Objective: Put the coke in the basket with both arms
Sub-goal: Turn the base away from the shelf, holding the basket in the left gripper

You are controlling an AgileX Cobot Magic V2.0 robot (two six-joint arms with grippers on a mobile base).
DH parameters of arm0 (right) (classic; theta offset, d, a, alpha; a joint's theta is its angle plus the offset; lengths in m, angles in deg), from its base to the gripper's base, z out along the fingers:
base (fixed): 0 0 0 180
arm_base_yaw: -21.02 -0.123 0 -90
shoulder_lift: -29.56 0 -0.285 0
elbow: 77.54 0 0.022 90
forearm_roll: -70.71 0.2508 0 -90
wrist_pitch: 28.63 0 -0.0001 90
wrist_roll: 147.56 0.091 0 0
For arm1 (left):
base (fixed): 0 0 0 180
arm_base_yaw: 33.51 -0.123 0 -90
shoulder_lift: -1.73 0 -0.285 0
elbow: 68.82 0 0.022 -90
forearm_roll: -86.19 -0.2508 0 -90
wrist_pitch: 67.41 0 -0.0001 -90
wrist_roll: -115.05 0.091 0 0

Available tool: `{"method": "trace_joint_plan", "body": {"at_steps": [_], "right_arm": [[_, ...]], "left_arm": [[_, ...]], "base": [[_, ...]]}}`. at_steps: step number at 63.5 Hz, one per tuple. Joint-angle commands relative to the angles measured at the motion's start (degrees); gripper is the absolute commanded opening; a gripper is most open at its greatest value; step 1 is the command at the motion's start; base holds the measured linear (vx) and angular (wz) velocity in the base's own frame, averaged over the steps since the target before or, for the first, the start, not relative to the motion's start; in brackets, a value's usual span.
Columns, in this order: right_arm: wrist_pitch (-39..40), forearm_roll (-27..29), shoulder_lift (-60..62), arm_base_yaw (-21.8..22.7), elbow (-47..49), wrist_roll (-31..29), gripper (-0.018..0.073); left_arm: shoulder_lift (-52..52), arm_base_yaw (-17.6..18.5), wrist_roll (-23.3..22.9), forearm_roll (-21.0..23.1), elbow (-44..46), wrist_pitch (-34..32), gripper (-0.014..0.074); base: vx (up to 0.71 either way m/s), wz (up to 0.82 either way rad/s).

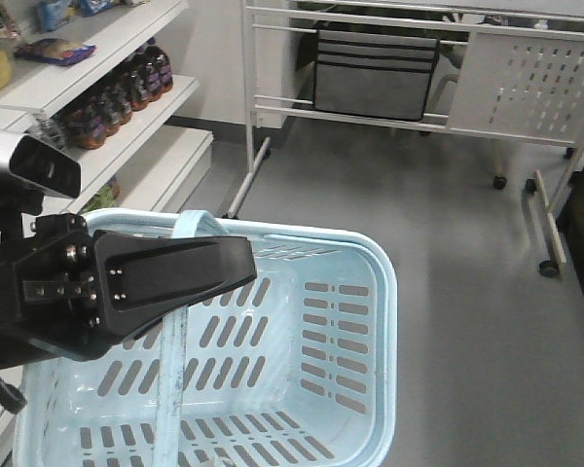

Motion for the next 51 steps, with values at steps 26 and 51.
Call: {"method": "trace_joint_plan", "body": {"at_steps": [26, 51], "right_arm": [[4.18, -0.41, 0.74, 0.27, -0.37, -0.47, -0.0005], [4.18, -0.41, 0.74, 0.27, -0.37, -0.47, -0.0005]], "left_arm": [[1.30, 0.30, 0.61, 4.72, 1.40, -10.24, -0.0006], [1.30, 0.30, 0.61, 4.72, 1.40, -10.24, -0.0006]], "base": [[0.12, -0.42], [0.14, -0.29]]}}
